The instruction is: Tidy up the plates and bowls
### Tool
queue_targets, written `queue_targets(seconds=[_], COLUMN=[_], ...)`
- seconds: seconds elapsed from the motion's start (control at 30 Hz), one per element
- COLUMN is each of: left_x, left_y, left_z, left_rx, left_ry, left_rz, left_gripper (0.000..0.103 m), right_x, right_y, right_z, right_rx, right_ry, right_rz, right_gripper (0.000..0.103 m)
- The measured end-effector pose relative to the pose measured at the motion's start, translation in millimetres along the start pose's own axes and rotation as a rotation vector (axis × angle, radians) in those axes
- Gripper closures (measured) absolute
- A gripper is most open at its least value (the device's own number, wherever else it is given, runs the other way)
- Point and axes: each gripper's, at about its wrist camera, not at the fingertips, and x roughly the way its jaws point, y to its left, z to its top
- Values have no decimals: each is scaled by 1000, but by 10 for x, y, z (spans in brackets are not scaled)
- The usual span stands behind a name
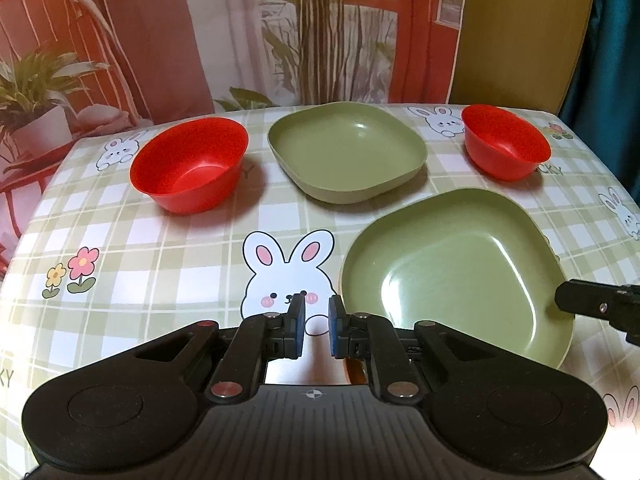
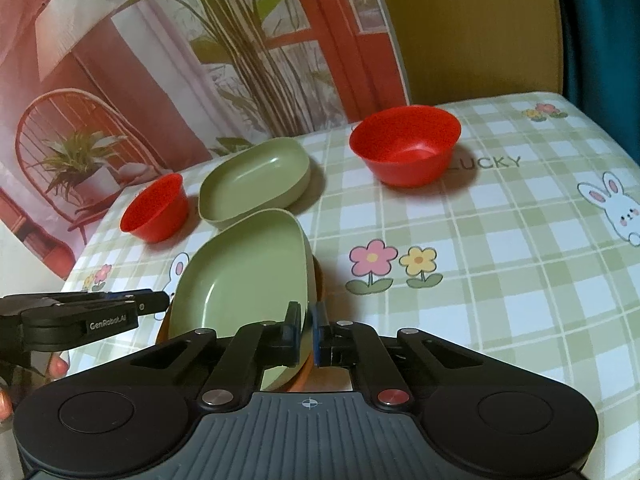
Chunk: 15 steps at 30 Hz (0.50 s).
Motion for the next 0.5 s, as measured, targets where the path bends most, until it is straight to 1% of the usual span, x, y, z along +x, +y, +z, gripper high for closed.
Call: queue_targets(seconds=[0.17,0.37,0.5], left_x=[6,-1,-15], left_y=[14,30,23], left_z=[-11,-19,-19], left_rx=[-4,-18,-19], left_ry=[2,2,-7], left_rz=[0,1,10], left_gripper=[90,90,90], right_x=[29,90,99], right_y=[1,26,29], right_z=[-36,-107,-102], right_rx=[21,16,15], right_ry=[30,77,83], right_rz=[4,-3,-6], right_gripper=[97,97,96])
